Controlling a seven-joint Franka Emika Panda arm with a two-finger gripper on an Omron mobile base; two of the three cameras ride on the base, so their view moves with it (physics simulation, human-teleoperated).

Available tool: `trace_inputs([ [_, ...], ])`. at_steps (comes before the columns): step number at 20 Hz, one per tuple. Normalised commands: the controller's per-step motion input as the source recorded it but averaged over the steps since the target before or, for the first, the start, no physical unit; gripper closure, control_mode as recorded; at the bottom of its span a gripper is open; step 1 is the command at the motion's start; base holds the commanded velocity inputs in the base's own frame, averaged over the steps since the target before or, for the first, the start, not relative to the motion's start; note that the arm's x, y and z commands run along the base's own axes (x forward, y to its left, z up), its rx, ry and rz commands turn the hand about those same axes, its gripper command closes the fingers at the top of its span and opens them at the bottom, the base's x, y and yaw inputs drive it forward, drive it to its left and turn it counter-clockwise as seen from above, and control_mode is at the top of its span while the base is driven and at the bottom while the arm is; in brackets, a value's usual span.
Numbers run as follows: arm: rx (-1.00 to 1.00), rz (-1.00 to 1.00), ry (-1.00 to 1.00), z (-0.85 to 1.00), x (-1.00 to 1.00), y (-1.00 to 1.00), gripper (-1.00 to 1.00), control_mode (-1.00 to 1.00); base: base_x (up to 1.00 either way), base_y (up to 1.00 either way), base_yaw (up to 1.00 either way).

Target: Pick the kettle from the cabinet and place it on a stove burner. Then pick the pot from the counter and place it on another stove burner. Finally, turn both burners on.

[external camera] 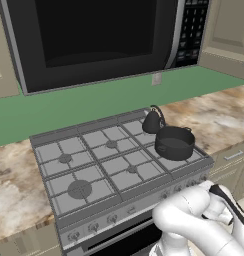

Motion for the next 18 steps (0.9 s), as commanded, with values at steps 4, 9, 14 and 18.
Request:
trace_inputs([
  [4, -0.08, 0.0, -0.06, 0.15, -0.05, 0.19, 1.0, -1.0, 0.0, 0.0, 0.0],
  [9, -0.12, 0.0, 0.0, 0.02, 0.0, 0.02, 1.0, -1.0, 0.0, 0.0, 0.0],
  [14, -0.13, 0.0, 0.0, 0.02, 0.0, 0.0, 1.0, -1.0, 0.0, 0.0, 0.0],
  [18, -0.14, 0.0, 0.0, 0.03, -0.01, 0.0, 1.0, -1.0, 0.0, 0.0, 0.0],
])
